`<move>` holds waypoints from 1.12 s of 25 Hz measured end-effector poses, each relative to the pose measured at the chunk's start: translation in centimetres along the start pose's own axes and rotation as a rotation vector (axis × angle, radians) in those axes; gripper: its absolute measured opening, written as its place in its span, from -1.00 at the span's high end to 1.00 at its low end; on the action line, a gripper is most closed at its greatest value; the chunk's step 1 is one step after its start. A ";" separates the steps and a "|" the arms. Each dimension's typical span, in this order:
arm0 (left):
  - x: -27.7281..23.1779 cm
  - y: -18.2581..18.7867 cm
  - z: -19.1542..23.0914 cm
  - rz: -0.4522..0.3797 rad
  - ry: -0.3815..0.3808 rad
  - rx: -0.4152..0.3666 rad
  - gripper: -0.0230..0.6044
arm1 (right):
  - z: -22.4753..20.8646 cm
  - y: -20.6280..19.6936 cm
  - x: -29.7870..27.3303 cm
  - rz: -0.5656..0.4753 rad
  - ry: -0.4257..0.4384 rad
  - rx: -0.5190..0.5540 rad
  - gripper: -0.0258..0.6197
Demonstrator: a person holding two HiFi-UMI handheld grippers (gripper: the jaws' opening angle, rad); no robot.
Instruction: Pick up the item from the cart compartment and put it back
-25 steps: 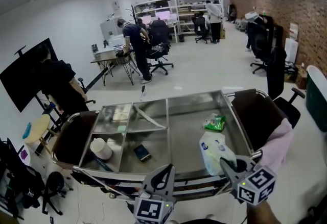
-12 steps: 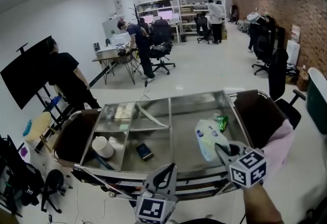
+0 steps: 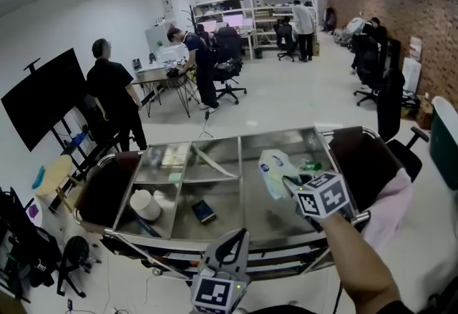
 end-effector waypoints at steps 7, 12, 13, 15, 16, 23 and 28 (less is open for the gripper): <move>0.2 -0.2 0.1 0.010 0.005 0.002 0.93 | -0.4 0.0 -5.6 0.138 -0.002 0.071 0.86; 0.3 0.0 0.1 0.008 0.010 0.000 0.93 | -0.9 -0.4 -8.1 0.181 -0.005 0.092 0.86; 0.3 0.0 0.1 0.007 0.012 0.000 0.93 | -1.0 -0.6 -8.3 0.186 -0.005 0.091 0.86; 0.3 0.0 0.2 0.003 0.017 0.001 0.93 | -1.1 -0.9 -8.7 0.194 -0.007 0.089 0.86; 0.4 0.0 0.2 0.003 0.020 0.003 0.93 | -1.1 -1.0 -8.9 0.197 -0.008 0.087 0.86; 0.2 0.0 0.0 0.007 0.023 0.003 0.93 | -1.1 -2.1 -9.7 0.222 0.019 0.090 0.72; -0.1 0.1 0.5 0.003 0.023 -0.002 0.93 | -1.3 -2.1 -10.1 0.205 0.003 0.091 0.02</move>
Point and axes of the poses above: the fingertips, and each gripper's own axes: x backward along the fingers, z to its left, y out of its top, the point moved 10 cm from there along x, backward along the fingers, and after that the axes turned 11 degrees about -z, right-handed, at the moved point
